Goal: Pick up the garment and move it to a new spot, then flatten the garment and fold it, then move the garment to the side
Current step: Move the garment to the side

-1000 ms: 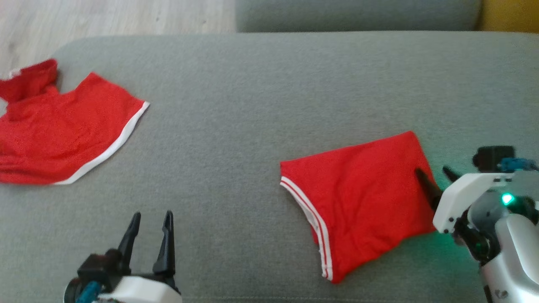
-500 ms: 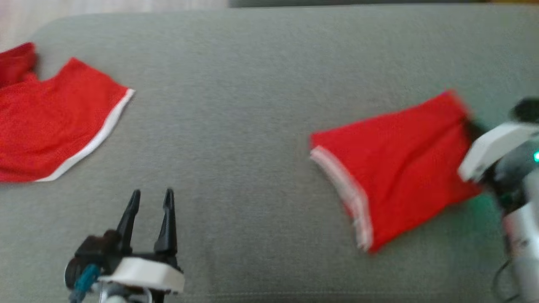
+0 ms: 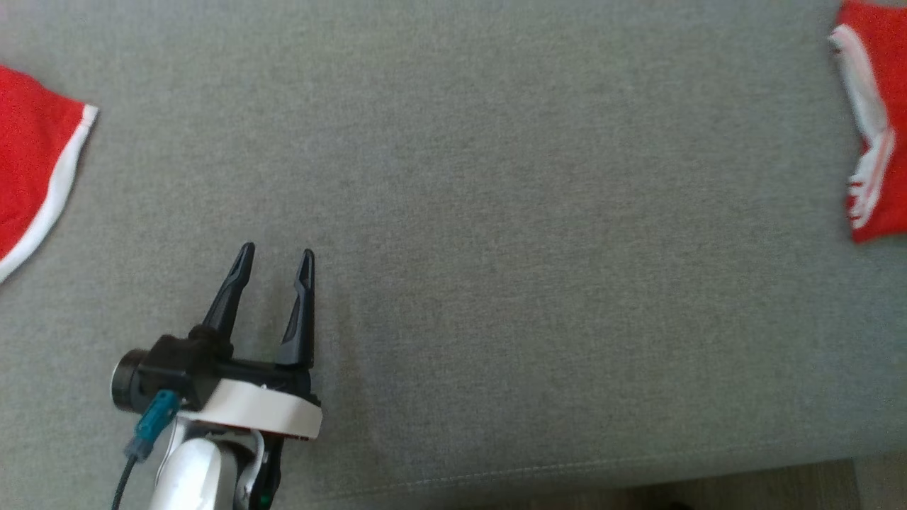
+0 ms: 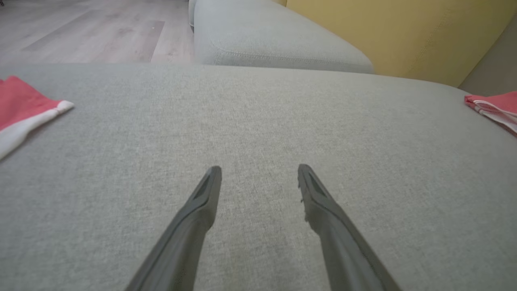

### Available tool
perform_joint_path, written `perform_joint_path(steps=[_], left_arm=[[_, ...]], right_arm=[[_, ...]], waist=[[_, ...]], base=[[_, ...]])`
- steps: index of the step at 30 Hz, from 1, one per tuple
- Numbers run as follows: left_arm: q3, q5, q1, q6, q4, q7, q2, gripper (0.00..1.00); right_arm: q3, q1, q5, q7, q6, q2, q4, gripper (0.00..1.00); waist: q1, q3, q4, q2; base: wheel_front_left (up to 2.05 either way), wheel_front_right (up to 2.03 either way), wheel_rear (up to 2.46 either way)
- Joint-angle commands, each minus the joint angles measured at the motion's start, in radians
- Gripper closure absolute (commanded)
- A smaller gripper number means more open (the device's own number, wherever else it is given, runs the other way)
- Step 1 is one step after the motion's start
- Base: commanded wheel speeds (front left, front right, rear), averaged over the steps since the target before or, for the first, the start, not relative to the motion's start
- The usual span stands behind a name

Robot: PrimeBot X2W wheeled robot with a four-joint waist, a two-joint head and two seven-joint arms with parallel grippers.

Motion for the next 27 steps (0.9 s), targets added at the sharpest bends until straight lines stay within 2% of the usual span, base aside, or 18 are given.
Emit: perform_joint_path(steps=[1,4,5,6,10,13,15,22,23,27], left_arm=[[0.023,0.009,-0.012,-0.005,-0.035,-0.012,-0.001,0.00],[0.022,0.007,0.005,-0.003,-0.036,-0.012,-0.001,0.00],[0.022,0.005,0.011,0.000,-0.038,-0.012,-0.001,0.00],[0.023,0.002,0.016,0.004,-0.040,-0.012,-0.001,0.00],[0.020,-0.015,0.025,0.018,-0.045,-0.012,-0.001,0.00],[0.014,-0.035,0.029,0.033,-0.049,-0.012,-0.001,0.00],[0.009,-0.052,0.035,0.046,-0.048,-0.012,-0.001,0.00],[0.016,-0.081,0.055,0.064,-0.023,-0.012,-0.001,0.00],[0.016,-0.081,0.055,0.064,-0.023,-0.012,-0.001,0.00],[0.035,-0.090,0.081,0.068,-0.007,-0.012,-0.001,0.00]], right_arm=[[-0.024,-0.032,-0.043,-0.030,-0.001,-0.039,-0.008,1.00],[-0.105,-0.047,-0.159,-0.077,-0.001,-0.056,0.039,1.00],[-0.128,-0.049,-0.200,-0.094,-0.001,-0.056,0.048,0.26],[-0.153,-0.053,-0.233,-0.103,-0.001,-0.051,0.058,0.00],[-0.211,-0.054,-0.356,-0.189,-0.001,-0.020,0.060,0.00],[-0.235,-0.051,-0.406,-0.285,-0.001,0.011,0.037,0.00],[-0.229,-0.037,-0.419,-0.337,-0.001,0.060,0.001,0.00],[-0.081,0.117,-0.321,-0.356,-0.001,0.212,-0.186,0.00],[-0.081,0.117,-0.321,-0.356,-0.001,0.212,-0.186,0.00],[0.032,0.289,-0.248,-0.357,-0.001,0.289,-0.315,0.00]], waist=[[-0.0003,0.029,0.006,0.0000],[-0.0003,0.023,0.023,0.0000],[-0.0003,0.020,0.029,0.0000],[-0.0003,0.018,0.033,0.0000],[-0.0003,-0.011,0.050,0.0000],[-0.0003,-0.043,0.061,0.0000],[-0.0003,-0.080,0.062,0.0000],[-0.0003,-0.173,0.054,0.0000],[-0.0003,-0.173,0.054,0.0000],[-0.0003,-0.235,0.055,0.0000]], base=[[0.00,0.00,0.00],[0.00,0.00,0.00],[0.00,0.00,0.00],[0.00,0.00,0.00],[0.00,0.00,0.00],[0.00,0.00,0.00],[0.00,0.00,0.00],[0.00,0.00,0.00],[0.00,0.00,0.00],[0.00,0.00,0.00]])
